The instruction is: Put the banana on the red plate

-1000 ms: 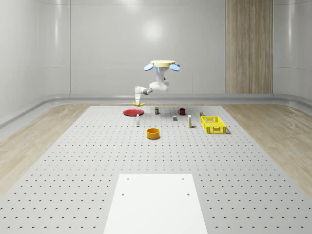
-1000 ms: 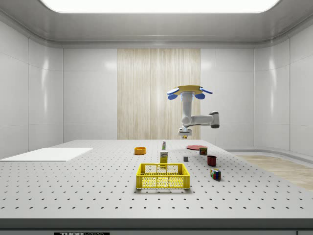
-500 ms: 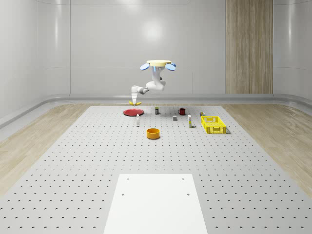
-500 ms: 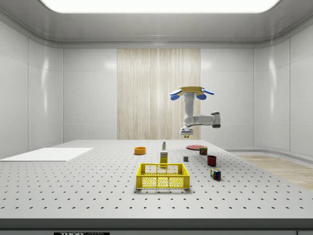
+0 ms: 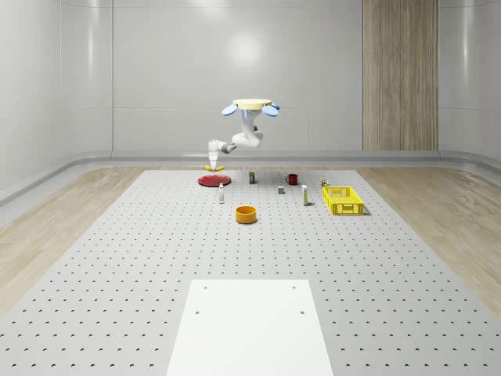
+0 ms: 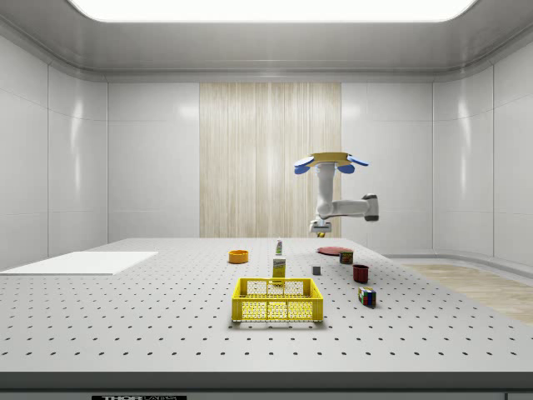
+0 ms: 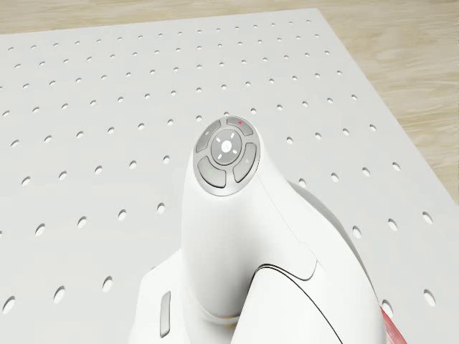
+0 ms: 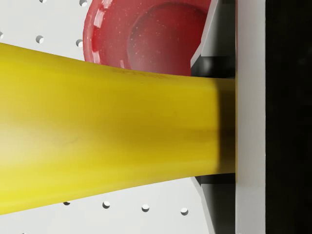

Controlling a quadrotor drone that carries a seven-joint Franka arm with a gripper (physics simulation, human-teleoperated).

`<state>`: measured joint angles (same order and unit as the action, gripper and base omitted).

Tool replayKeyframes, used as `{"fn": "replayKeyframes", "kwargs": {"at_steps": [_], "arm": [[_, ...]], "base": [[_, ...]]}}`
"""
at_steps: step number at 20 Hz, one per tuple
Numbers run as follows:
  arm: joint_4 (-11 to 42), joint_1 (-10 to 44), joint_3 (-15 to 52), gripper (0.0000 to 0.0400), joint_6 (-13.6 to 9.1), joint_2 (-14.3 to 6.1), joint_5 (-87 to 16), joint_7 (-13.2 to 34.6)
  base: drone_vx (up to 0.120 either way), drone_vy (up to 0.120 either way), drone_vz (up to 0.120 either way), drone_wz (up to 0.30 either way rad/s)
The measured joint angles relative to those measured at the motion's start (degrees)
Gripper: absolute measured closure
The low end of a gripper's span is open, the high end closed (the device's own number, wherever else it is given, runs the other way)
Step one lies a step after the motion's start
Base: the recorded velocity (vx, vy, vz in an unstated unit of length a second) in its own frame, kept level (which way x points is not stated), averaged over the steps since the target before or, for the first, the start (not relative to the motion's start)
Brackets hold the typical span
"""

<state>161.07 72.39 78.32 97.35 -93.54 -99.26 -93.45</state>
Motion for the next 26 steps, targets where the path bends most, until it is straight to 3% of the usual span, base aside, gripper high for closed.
{"fn": "replayKeyframes", "kwargs": {"at_steps": [3,15,19,26], "arm": [[0.00,-0.01,0.00,0.0202,-0.03,0.03,-0.01,-0.05],[0.00,-0.02,-0.01,0.0202,-0.10,0.11,-0.04,-0.12],[0.00,-0.03,-0.01,0.0202,-0.12,0.13,-0.05,-0.10],[-0.58,0.57,-2.70,0.0202,0.86,0.14,-2.53,0.18]], "base": [[0.000,-0.120,0.000,0.000],[0.000,-0.120,-0.087,0.000],[0.000,-0.120,0.000,0.000],[0.000,-0.011,0.000,0.000]]}}
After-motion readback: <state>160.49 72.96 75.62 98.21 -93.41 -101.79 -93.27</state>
